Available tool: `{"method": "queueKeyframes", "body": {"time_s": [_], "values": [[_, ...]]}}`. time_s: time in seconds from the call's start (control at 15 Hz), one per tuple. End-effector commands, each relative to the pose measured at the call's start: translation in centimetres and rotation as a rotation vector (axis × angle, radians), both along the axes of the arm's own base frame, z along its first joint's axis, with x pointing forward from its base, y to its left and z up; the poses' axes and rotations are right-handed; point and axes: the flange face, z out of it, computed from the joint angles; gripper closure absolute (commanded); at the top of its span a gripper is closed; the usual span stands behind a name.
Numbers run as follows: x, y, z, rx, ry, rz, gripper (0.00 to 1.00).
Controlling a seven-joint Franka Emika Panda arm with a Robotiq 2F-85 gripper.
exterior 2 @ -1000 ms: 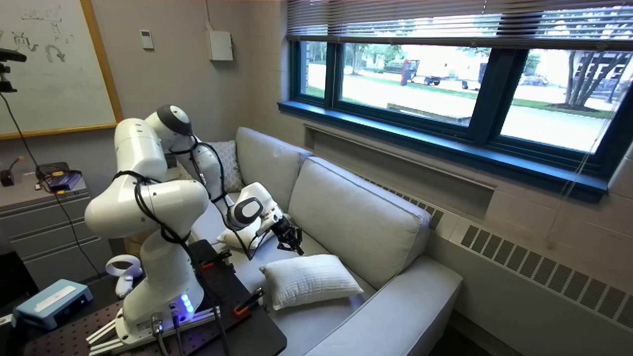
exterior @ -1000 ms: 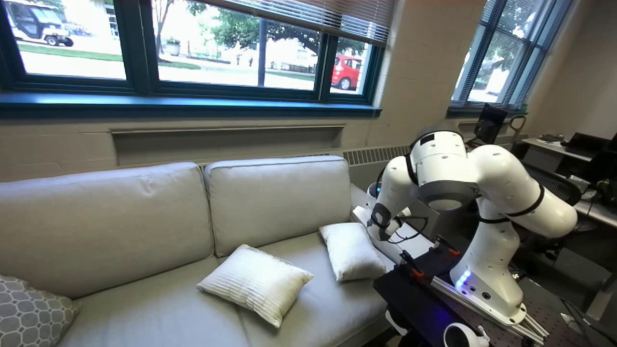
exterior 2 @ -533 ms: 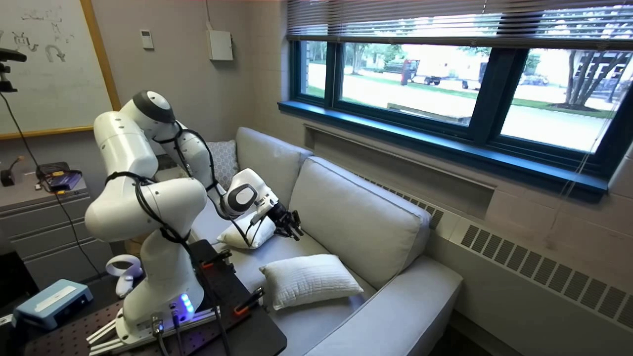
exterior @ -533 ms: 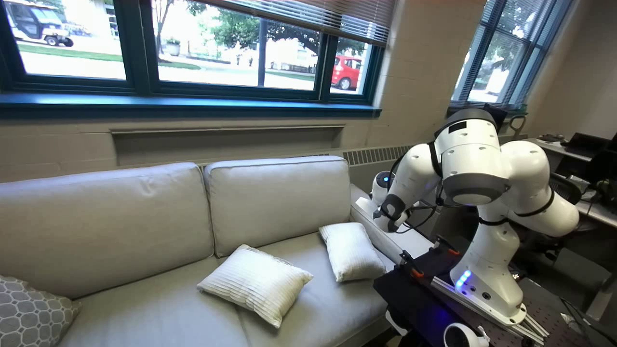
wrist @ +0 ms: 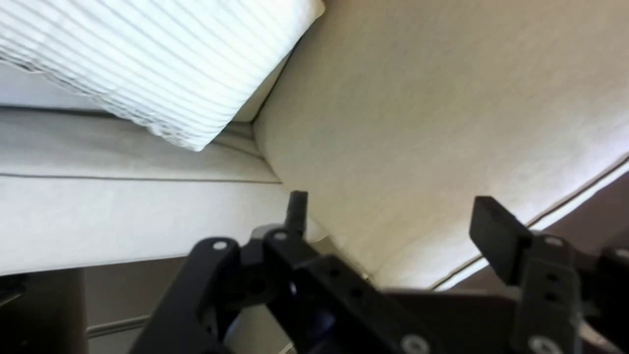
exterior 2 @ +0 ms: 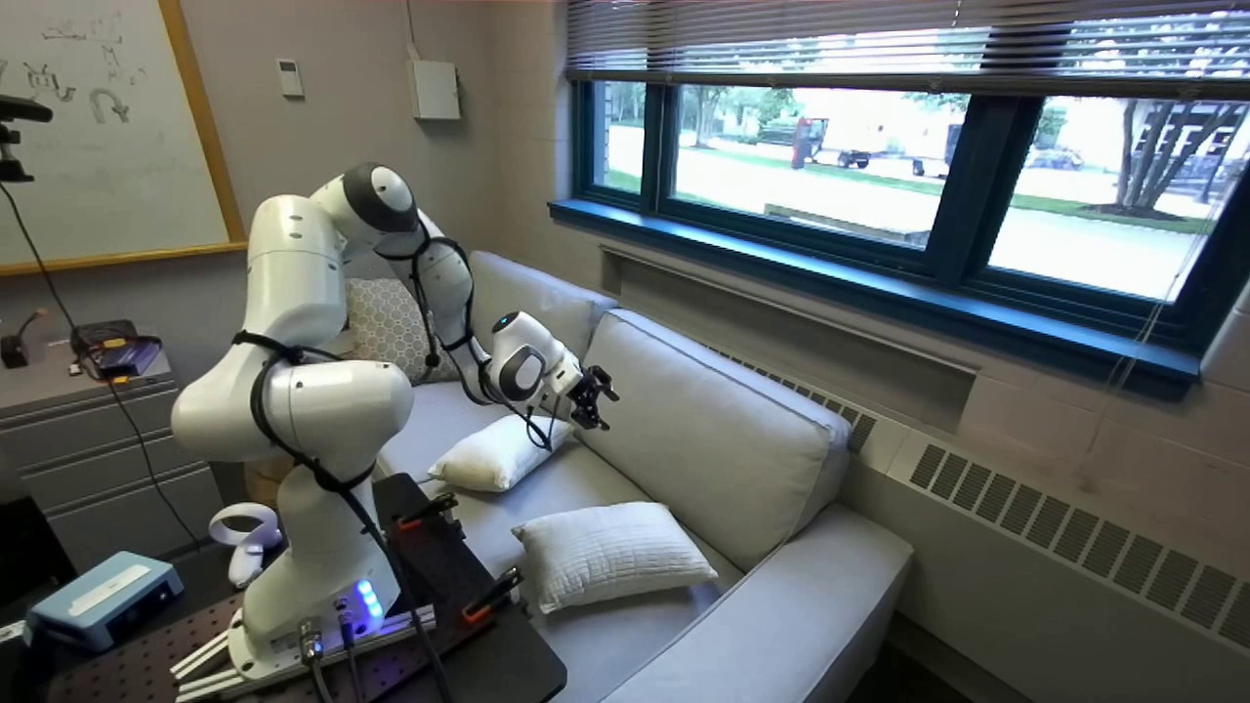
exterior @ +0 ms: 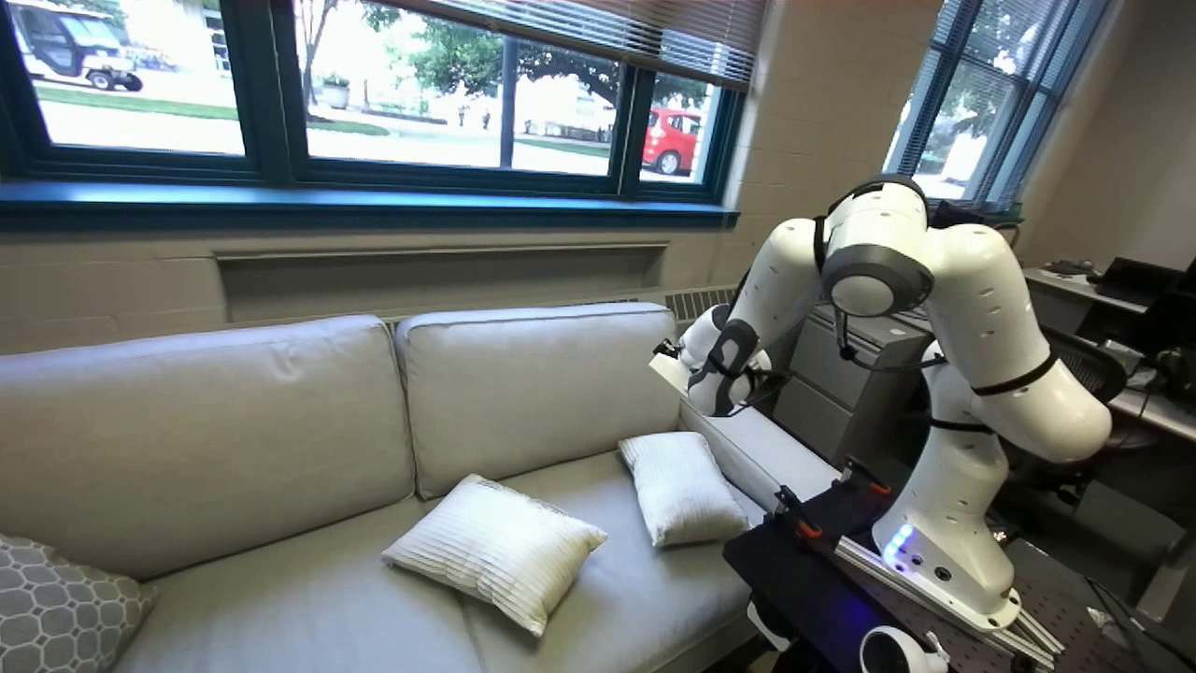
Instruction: Set the striped pillows against the armrest
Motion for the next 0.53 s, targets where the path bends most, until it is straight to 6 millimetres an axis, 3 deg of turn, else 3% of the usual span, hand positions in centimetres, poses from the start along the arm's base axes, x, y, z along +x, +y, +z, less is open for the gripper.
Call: {"method": "queueKeyframes", "body": {"time_s": [0.0, 0.07, 0.2, 0.47], "values": [[3.8, 2.0, -0.4, 0.092, 0.016, 0.159, 0.00], [2.2, 0.9, -0.5, 0.036, 0.019, 0.096, 0.00], [3.0, 0.1, -0.8, 0.042, 0.021, 0.087, 0.00], [2.8, 1.1, -1.0, 0.039, 0.031, 0.089, 0.00]]}}
